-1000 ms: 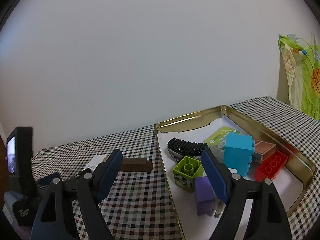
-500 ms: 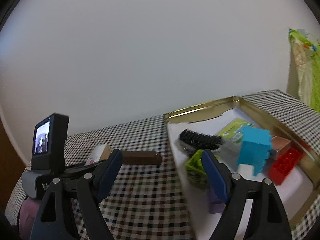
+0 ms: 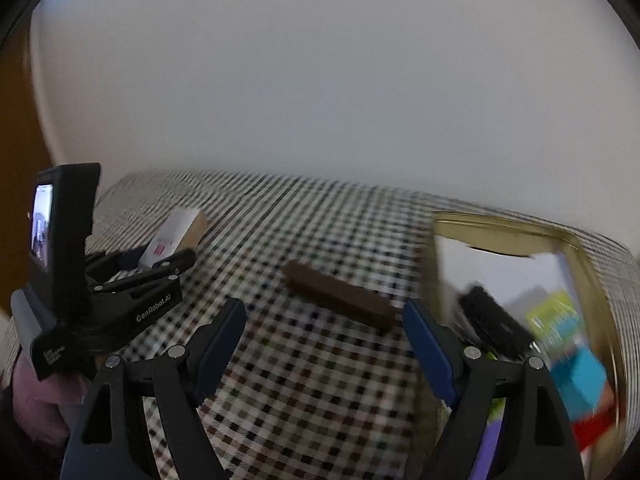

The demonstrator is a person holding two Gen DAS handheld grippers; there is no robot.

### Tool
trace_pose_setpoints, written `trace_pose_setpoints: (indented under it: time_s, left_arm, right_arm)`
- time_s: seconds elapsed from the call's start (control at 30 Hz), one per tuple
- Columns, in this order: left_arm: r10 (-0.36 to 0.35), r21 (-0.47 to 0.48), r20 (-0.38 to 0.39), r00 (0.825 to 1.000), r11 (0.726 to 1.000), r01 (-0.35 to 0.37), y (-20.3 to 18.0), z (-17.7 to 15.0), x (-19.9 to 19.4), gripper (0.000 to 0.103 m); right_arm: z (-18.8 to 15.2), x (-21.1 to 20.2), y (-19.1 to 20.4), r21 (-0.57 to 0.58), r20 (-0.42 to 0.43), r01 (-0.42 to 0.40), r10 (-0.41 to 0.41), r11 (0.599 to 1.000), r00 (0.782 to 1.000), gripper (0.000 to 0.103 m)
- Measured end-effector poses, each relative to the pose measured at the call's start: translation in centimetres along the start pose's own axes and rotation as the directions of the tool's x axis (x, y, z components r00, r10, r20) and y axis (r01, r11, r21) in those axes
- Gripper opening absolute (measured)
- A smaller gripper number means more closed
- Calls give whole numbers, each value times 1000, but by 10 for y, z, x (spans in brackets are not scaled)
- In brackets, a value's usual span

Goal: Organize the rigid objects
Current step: 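Grasp the white red-seal box with the left gripper while the right grasps the brown comb, then lift and carry the white box and brown comb over the gold tray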

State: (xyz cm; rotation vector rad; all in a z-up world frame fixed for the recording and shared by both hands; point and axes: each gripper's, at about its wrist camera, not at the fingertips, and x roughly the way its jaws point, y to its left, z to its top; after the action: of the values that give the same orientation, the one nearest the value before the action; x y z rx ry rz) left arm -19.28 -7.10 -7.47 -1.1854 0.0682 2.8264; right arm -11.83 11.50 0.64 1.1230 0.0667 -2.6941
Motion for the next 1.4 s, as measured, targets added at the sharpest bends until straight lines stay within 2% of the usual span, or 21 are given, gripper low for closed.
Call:
trace_pose_setpoints:
  time_s: [0.03,0.07,0.1,0.13,0.2,0.27,0.4,0.5,0.6,0.7,0.8,0.9,1.0,1.1,1.23,1.27,1.33,1.4]
  left_arm:
    - [-4,-6,-6,1000,1000,4,3,1,1,39]
    - [-8,-16,-13,1000,1000,7,9,1,2,39]
    - [-10,-27,-18,1000,1000,10,12,0,2,39]
    - [-13,-36,-24,1000,999,12,14,1,4,39]
    - [-23,-70,-43,999,997,20,23,-1,6,39]
    - [-30,-90,-54,998,996,25,23,0,8,40]
    - [-38,-92,-58,998,995,33,21,0,7,40]
    - [-35,-86,-52,998,996,31,19,1,6,40]
    - [-35,-90,-55,998,995,30,22,2,8,40]
    - [-36,-96,-60,998,995,30,22,1,7,40]
    - [-28,-92,-58,998,995,23,21,1,5,40]
    - [-20,-100,-45,999,995,15,21,0,0,40]
    - [-12,-112,-37,999,994,8,22,-1,-1,39]
    - [9,-109,-28,1000,994,-12,18,-5,-2,39]
    - [32,-97,18,999,995,-30,8,-12,-12,39]
    - [41,-90,31,999,995,-38,4,-14,-15,40]
    - [50,-71,65,997,996,-45,-3,-17,-20,40]
    - [43,-72,99,994,997,-36,-6,-19,-28,40]
  right_arm:
    - [10,11,4,-46,-68,-6,3,999,998,83]
    - [18,23,6,-82,-133,21,-32,996,991,83]
    - [22,30,6,-99,-170,28,-44,995,984,79]
    - [29,42,6,-123,-220,2,-29,992,975,66]
    - [35,61,9,-177,-285,-16,-36,984,958,57]
    - [35,80,11,-238,-347,-6,-79,971,934,55]
    - [37,96,13,-330,-357,39,-163,943,920,54]
    - [35,106,6,-282,-417,20,-141,959,898,28]
    - [32,109,2,-257,-420,15,-125,966,899,28]
    - [29,108,-2,-169,-431,10,-83,986,899,27]
    - [21,95,6,-86,-385,-13,-21,996,923,27]
    - [11,71,17,30,-276,-96,101,995,956,27]
    - [-4,53,36,81,-146,-111,122,991,982,27]
    - [-27,39,28,198,-39,-125,135,972,990,27]
    - [-55,30,11,277,104,-94,68,956,992,27]
    - [-61,32,8,284,122,-83,50,955,991,27]
    - [-61,36,-2,326,125,-114,77,938,989,28]
    - [-61,35,-6,322,142,-113,70,940,987,28]
